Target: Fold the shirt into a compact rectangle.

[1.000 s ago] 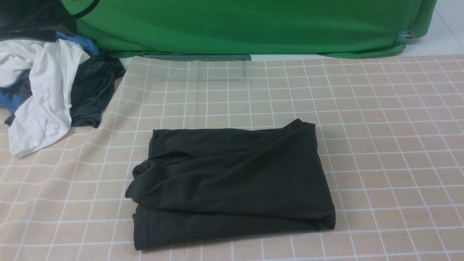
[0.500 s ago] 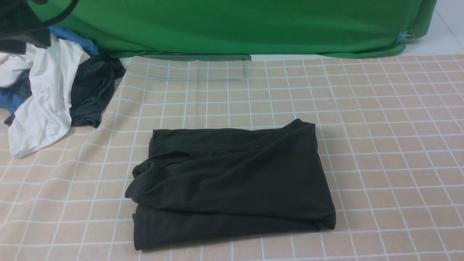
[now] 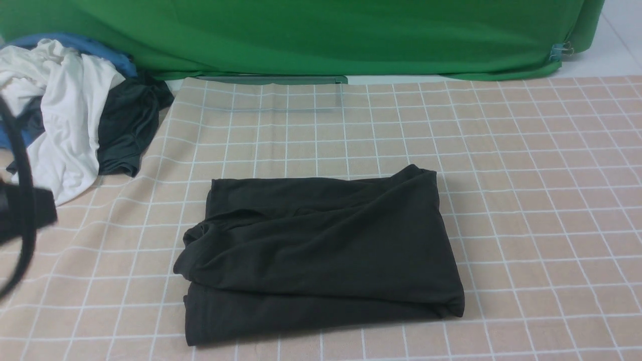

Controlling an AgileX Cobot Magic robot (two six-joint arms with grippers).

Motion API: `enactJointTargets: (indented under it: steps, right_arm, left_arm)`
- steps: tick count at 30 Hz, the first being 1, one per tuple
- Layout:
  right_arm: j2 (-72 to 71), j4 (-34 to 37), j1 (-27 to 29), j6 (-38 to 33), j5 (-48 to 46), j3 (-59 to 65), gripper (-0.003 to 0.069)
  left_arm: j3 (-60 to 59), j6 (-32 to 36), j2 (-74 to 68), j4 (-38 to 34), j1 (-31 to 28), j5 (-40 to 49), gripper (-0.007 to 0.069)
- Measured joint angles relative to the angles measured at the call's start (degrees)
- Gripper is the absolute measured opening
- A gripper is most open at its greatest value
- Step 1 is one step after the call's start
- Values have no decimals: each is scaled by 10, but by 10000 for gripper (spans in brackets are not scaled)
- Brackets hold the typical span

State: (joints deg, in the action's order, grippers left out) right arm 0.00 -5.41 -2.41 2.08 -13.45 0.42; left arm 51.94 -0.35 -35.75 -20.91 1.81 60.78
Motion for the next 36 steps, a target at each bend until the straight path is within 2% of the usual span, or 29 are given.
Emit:
enactJointTargets:
  steps: [5, 7, 10, 17, 20, 28, 33, 36]
  right_arm:
    - [0, 2, 0, -62, 0, 0, 175]
    - [0, 5, 0, -66, 0, 0, 177]
    - [0, 5, 0, -69, 0, 0, 179]
    - [0, 5, 0, -73, -1, 0, 191]
    - [0, 5, 0, -73, -1, 0, 197]
    - [0, 5, 0, -73, -1, 0, 214]
    - [0, 5, 0, -73, -2, 0, 217]
    - [0, 5, 0, -73, -2, 0, 222]
  left_arm:
    - [-155, 8, 125, -10, 0, -69, 11]
    - [-201, 8, 162, -11, 0, -92, 13]
    - [-243, 8, 203, -13, 0, -140, 14]
    - [-299, 8, 231, -13, 0, -338, 15]
    - [-304, 8, 231, -11, 0, -389, 15]
    - [-310, 8, 231, 1, 0, -407, 15]
    - [-313, 11, 231, 36, 0, -409, 15]
    - [-342, 12, 232, 48, 0, -446, 15]
